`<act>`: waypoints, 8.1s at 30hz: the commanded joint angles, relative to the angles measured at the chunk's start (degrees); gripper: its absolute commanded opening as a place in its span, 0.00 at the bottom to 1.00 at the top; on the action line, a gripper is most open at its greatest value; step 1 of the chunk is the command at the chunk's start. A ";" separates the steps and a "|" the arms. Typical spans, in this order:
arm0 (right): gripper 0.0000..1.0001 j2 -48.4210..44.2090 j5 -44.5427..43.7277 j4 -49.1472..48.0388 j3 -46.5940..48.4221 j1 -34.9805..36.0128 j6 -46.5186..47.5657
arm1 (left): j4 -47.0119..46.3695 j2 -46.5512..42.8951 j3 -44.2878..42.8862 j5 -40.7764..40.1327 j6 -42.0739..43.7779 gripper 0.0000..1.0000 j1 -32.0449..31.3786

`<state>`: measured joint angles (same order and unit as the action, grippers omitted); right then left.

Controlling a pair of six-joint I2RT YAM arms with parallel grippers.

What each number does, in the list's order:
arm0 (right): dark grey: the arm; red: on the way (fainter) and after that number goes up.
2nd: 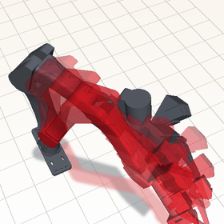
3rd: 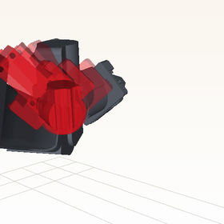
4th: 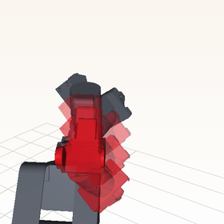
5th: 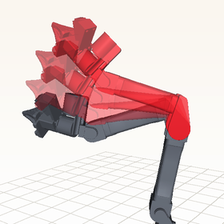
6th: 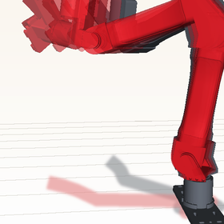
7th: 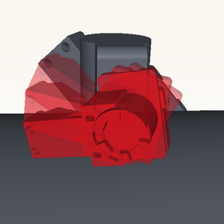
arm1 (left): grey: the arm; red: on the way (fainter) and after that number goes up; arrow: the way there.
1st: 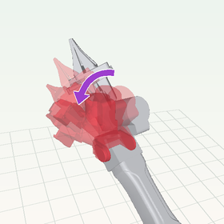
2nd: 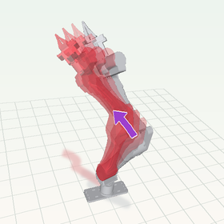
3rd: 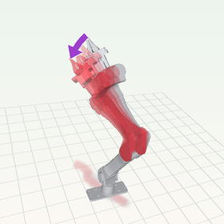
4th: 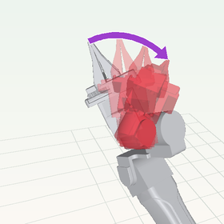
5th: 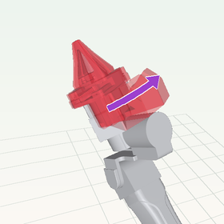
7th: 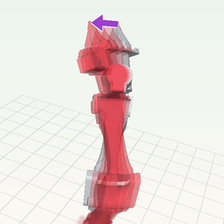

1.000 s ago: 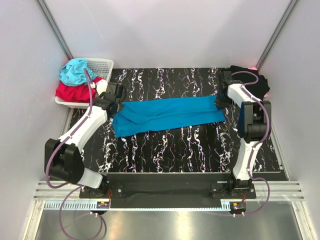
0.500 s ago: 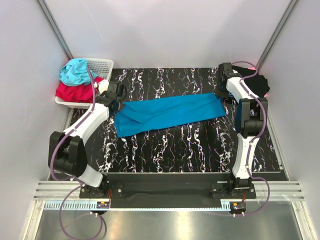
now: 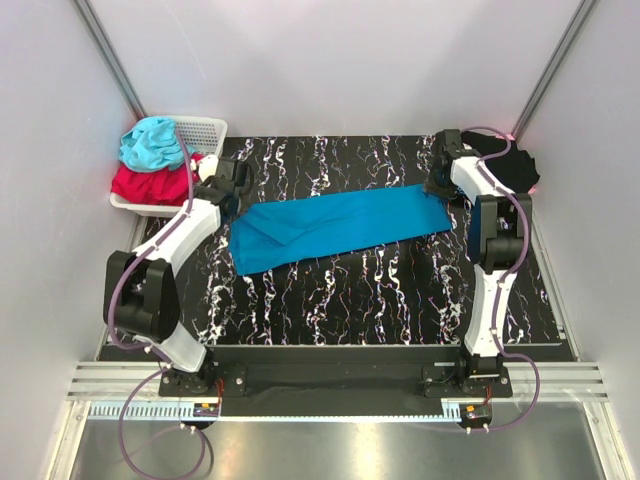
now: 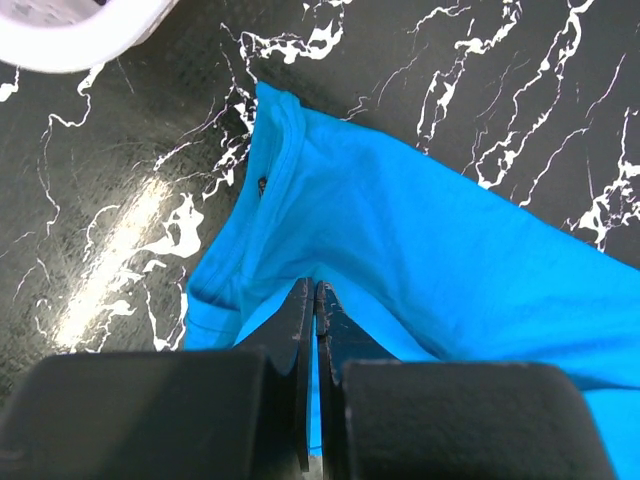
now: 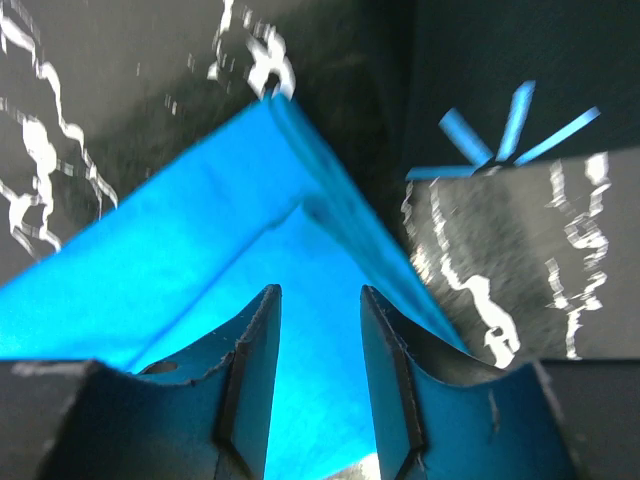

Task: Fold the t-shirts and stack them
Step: Fold the tshirt

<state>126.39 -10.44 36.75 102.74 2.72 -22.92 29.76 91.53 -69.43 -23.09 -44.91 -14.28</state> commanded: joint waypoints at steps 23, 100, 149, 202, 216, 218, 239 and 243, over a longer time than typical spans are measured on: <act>0.43 -26.81 7.80 -2.92 -19.33 19.32 0.15 | -9.63 -2.66 3.77 7.96 3.42 0.63 0.84; 0.37 -22.15 -4.15 2.01 -21.44 21.80 -5.03 | -1.19 9.12 -5.63 13.51 2.10 0.00 -10.24; 0.36 2.46 -4.86 12.03 6.42 9.76 3.31 | 3.81 10.34 -7.21 13.68 7.02 0.91 -10.59; 0.38 -29.70 3.84 12.82 -31.45 26.96 -2.47 | 18.67 48.48 -50.70 29.32 8.51 0.97 -1.80; 0.39 -29.90 -11.08 13.43 -26.57 32.97 -3.10 | 6.91 37.52 -41.42 26.79 12.04 0.99 -3.12; 0.39 -25.87 -14.33 15.80 -23.74 32.44 -4.06 | 5.05 32.08 -37.11 24.60 11.68 0.99 -3.21; 0.24 -14.15 -12.07 8.17 -21.87 14.07 -3.28 | 24.47 40.30 -49.30 1.56 15.65 0.57 -10.41; 0.25 -13.36 -11.10 6.67 -22.67 10.47 -2.40 | 25.17 42.24 -50.46 3.40 14.06 0.64 -10.41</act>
<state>112.81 -22.06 46.02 80.34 15.51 -26.50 51.44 134.15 -116.86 -18.35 -28.99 -24.97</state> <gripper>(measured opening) 0.249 0.624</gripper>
